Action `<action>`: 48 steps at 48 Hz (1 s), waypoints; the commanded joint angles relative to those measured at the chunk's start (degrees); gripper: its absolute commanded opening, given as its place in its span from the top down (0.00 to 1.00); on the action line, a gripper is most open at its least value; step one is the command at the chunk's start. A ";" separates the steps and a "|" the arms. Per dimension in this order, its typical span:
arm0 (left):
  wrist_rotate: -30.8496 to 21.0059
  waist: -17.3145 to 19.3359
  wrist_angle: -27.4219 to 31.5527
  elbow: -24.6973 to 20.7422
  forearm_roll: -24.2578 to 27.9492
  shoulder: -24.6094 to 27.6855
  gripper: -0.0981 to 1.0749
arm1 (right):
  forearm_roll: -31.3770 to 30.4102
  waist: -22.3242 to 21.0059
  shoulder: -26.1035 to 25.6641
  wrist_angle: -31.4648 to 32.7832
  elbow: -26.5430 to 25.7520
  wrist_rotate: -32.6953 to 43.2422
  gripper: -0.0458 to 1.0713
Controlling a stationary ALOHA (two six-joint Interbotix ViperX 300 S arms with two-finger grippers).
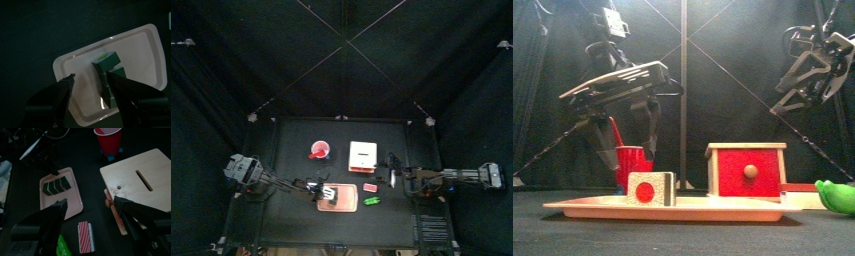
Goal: Grab knife
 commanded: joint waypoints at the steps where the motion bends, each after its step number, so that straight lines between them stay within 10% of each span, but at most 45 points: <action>1: 0.18 0.09 0.09 -0.62 0.62 -1.41 0.16 | -0.09 -0.09 0.18 -0.18 -1.41 -0.09 0.04; 15: 2.20 -0.09 0.18 -2.46 10.72 -4.83 0.16 | 0.00 -0.09 0.18 -0.18 -1.32 -0.09 0.04; 31: 7.73 -1.05 4.22 -2.72 10.99 -15.12 0.16 | -0.09 -0.09 0.18 -0.18 -1.41 0.00 0.04; 48: 23.20 -0.09 15.29 -5.01 14.24 -21.27 0.16 | -0.09 -0.18 0.18 -0.18 -1.23 0.18 0.04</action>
